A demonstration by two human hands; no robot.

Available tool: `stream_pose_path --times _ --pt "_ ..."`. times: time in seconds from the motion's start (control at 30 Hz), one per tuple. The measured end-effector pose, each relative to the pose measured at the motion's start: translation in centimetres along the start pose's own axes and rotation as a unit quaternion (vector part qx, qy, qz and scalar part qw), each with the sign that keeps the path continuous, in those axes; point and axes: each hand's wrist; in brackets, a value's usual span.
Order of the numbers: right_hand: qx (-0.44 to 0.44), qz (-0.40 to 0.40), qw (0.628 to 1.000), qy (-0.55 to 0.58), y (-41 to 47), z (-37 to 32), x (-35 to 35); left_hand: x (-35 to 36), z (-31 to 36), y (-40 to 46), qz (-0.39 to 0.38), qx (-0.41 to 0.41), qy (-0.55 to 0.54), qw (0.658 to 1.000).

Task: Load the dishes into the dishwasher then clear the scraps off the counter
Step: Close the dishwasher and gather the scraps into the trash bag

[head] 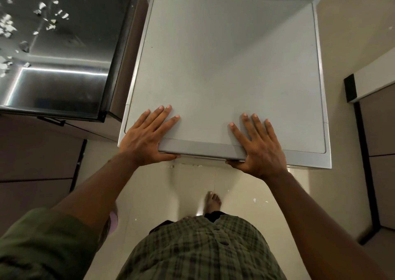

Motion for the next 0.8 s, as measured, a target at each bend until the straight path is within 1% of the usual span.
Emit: stream_pose_path --times 0.2,0.47,0.8 --pt "-0.002 -0.012 1.000 -0.004 0.08 0.01 -0.01 -0.12 0.02 0.11 -0.007 0.000 0.001 1.000" --pt "-0.001 -0.009 1.000 -0.004 -0.02 -0.02 0.12 0.28 -0.04 -0.04 0.008 0.004 -0.007 1.000" --pt "-0.002 -0.028 1.000 -0.010 -0.06 -0.11 0.27 0.16 0.12 -0.19 0.013 -0.013 -0.016 1.000"
Point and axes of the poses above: each hand's wrist, its own y-axis towards the middle knuckle, its own x-axis out of the palm, z = x × y, and after that the axes turned 1 degree about -x, right-handed
